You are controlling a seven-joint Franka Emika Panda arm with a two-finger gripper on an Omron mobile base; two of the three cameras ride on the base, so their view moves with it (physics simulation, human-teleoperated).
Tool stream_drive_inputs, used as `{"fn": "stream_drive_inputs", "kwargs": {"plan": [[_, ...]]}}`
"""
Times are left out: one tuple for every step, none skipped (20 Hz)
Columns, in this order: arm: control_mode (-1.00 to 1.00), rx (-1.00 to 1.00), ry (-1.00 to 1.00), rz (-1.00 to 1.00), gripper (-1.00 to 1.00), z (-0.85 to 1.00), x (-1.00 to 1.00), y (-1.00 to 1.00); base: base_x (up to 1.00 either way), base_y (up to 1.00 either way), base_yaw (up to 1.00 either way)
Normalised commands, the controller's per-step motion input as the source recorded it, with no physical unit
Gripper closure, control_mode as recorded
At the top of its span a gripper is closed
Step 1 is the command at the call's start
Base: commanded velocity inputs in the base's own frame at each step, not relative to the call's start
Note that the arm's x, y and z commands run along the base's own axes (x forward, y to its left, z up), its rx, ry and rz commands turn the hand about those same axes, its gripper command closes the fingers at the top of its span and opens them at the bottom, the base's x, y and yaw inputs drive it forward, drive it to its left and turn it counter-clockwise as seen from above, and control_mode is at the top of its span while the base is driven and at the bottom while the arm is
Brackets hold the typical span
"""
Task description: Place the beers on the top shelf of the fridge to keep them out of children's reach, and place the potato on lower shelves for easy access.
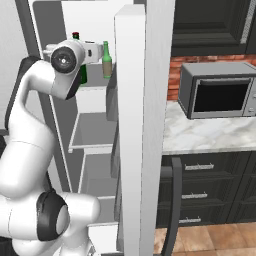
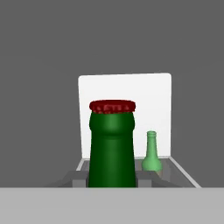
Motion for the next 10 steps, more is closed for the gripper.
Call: {"fn": "stream_drive_inputs", "kwargs": {"plan": [[-1.0,0.0,0.0,0.02,1.0,-0.11,0.37,0.0,0.0,0.0,0.0],[-1.0,0.0,0.0,0.02,1.0,-0.14,0.36,0.0,0.0,0.0,0.0],[-1.0,0.0,0.0,0.02,1.0,-0.18,0.34,0.0,0.0,0.0,0.0],[-1.0,0.0,0.0,0.02,1.0,-0.21,0.34,0.0,0.0,0.0,0.0],[-1.0,0.0,0.0,0.02,1.0,-0.26,0.31,0.0,0.0,0.0,0.0],[-1.0,0.0,0.0,0.01,1.0,-0.26,0.29,0.0,0.0,0.0,0.0],[-1.0,0.0,0.0,0.01,1.0,-0.25,0.28,0.0,0.0,0.0,0.0],[-1.0,0.0,0.0,0.01,1.0,-0.24,0.29,0.0,0.0,0.0,0.0],[-1.0,0.0,0.0,0.02,1.0,-0.23,0.3,0.0,0.0,0.0,0.0],[-1.0,0.0,0.0,0.02,1.0,-0.22,0.31,0.0,0.0,0.0,0.0]]}}
